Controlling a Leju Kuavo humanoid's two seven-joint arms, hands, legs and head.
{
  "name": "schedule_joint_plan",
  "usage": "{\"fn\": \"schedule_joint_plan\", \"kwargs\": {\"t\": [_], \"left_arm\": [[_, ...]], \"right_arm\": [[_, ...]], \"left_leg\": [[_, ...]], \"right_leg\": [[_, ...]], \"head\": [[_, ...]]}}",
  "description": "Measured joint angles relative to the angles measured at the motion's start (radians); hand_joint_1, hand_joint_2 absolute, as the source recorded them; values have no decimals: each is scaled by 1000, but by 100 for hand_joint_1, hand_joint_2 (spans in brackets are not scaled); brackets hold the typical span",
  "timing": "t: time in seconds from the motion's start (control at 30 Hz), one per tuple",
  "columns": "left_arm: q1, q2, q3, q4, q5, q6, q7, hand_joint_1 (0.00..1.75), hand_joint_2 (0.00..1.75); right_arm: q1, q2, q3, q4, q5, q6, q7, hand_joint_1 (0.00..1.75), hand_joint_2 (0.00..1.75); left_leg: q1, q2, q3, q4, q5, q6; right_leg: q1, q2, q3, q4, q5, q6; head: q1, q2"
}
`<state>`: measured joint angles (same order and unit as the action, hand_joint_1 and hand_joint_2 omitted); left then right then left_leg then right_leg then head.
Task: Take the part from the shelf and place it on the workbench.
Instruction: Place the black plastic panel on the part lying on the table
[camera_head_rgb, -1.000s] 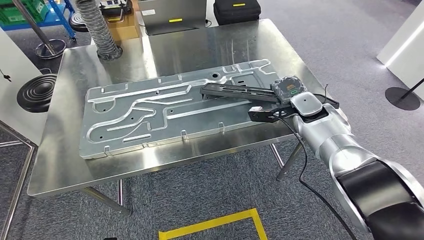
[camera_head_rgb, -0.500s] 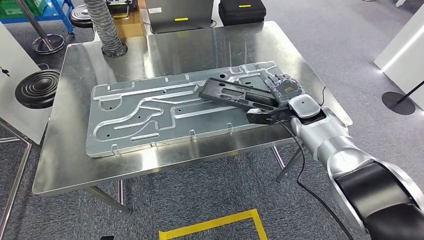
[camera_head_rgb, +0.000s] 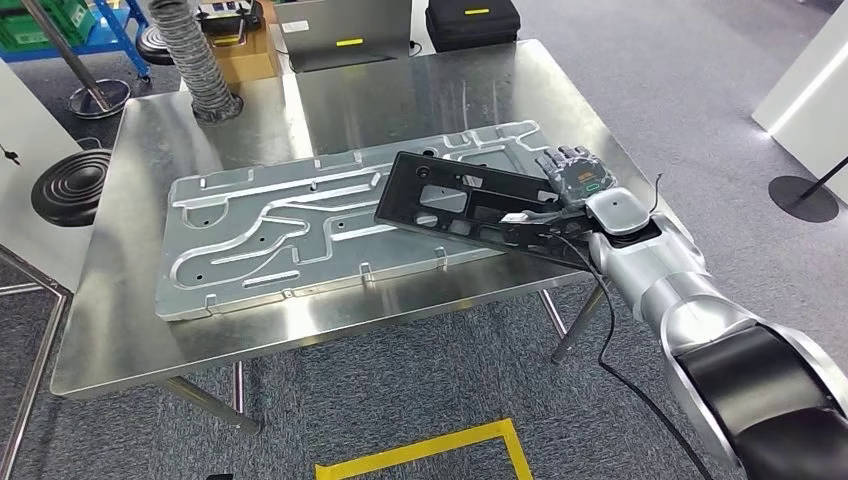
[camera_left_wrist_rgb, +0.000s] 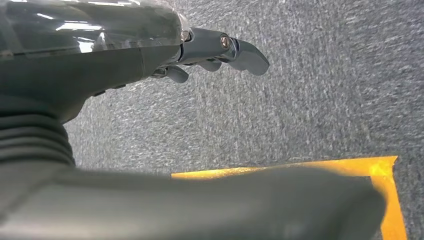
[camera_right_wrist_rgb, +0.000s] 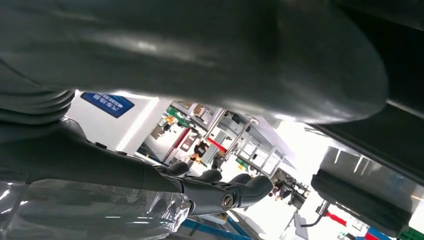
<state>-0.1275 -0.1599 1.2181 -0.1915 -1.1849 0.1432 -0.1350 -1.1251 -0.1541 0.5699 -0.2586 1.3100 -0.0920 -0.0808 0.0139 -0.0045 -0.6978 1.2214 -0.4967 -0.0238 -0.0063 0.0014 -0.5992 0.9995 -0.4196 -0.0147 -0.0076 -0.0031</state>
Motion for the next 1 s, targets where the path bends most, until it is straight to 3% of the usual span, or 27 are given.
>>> {"fn": "schedule_joint_plan", "kwargs": {"t": [0.07,0.1,0.2,0.27,0.3,0.37,0.4,0.43,0.47,0.5,0.57,0.63,0.77,0.83,0.9,0.93,0.97,1.0], "left_arm": [[-1,2,0,0,0,0,0,0,0],[-2,2,0,0,-1,0,0,0,0],[-2,2,0,0,-2,1,0,0,0],[-3,2,0,0,-3,1,0,0,0],[-4,2,0,0,-3,1,0,0,0],[-4,2,0,0,-3,2,0,0,0],[-4,2,0,0,-4,2,0,0,0],[-4,2,0,0,-4,2,0,0,0],[-4,2,0,0,-5,2,0,0,0],[-4,2,0,0,-5,2,0,0,0],[-5,2,0,0,-6,1,0,0,0],[-6,2,0,0,-8,1,1,0,0],[-5,2,0,0,-10,1,2,0,0],[-5,2,0,0,-10,1,3,0,0],[-2,3,0,0,-10,1,3,0,0],[0,3,0,0,-10,1,3,0,0],[2,3,0,0,-10,1,3,0,0],[3,3,1,0,-9,1,3,0,0]], "right_arm": [[-1,-1,-3,0,0,0,0,0,0],[-2,-2,-4,0,0,0,-1,0,0],[-3,-4,-9,0,0,-1,-2,0,0],[-4,-6,-13,0,0,-1,-3,0,0],[-5,-7,-16,0,0,-1,-3,0,0],[-4,-9,-19,0,0,-1,-3,0,0],[-1,-9,-19,1,0,-1,-3,0,0],[3,-9,-20,1,0,-1,-3,0,0],[6,-10,-21,1,0,-2,-4,0,0],[6,-10,-22,1,0,-2,-4,0,0],[2,-12,-24,0,2,-4,-4,0,0],[-3,-13,-25,0,9,-7,-7,0,0],[-10,-14,-25,-1,32,-12,-15,0,0],[-17,-14,-25,-3,37,-14,-12,0,0],[-22,-17,-25,-3,41,-13,-7,0,0],[-24,-19,-25,-3,44,-12,-6,0,0],[-25,-23,-25,-3,46,-12,-5,0,0],[-29,-26,-25,-3,49,-11,-4,0,0]], "left_leg": [[0,1,64,-135,55,5],[-1,0,83,-176,65,10],[-4,-1,92,-198,66,28],[-2,-1,93,-204,72,40],[0,-1,93,-207,75,45],[0,-1,93,-208,76,49],[0,-1,93,-208,76,50],[-1,-1,93,-207,75,50],[-1,-1,93,-207,75,50],[-1,-1,94,-207,75,49],[-2,-2,94,-205,73,45],[-4,-2,93,-205,71,37],[-4,-1,88,-192,58,16],[-3,-1,50,-106,5,9],[-2,-1,-11,30,-54,4],[-1,0,-31,72,-62,2],[-1,0,-34,77,-52,1],[0,0,-18,43,-24,0]], "right_leg": [[1,2,-2,11,-7,8],[3,2,-5,15,-9,12],[3,3,-10,17,-9,28],[1,2,-19,38,-26,39],[0,2,-36,76,-50,44],[-3,1,-95,204,-112,52],[-4,1,-125,264,-133,54],[-5,1,-142,297,-137,54],[-6,1,-142,292,-123,53],[-6,1,-121,245,-92,51],[-3,1,-54,102,-26,41],[4,0,-16,20,-2,32],[3,0,-9,1,3,13],[-1,-2,-5,-6,6,5],[0,-2,-5,-5,6,2],[0,-2,-5,-4,5,1],[0,-1,-5,-2,4,1],[0,-1,-4,0,2,3]], "head": [[0,0],[0,0],[0,0],[0,0],[0,0],[0,0],[0,0],[0,0],[0,0],[0,0],[0,0],[0,0],[0,0],[0,0],[0,0],[0,0],[0,0],[0,0]]}}
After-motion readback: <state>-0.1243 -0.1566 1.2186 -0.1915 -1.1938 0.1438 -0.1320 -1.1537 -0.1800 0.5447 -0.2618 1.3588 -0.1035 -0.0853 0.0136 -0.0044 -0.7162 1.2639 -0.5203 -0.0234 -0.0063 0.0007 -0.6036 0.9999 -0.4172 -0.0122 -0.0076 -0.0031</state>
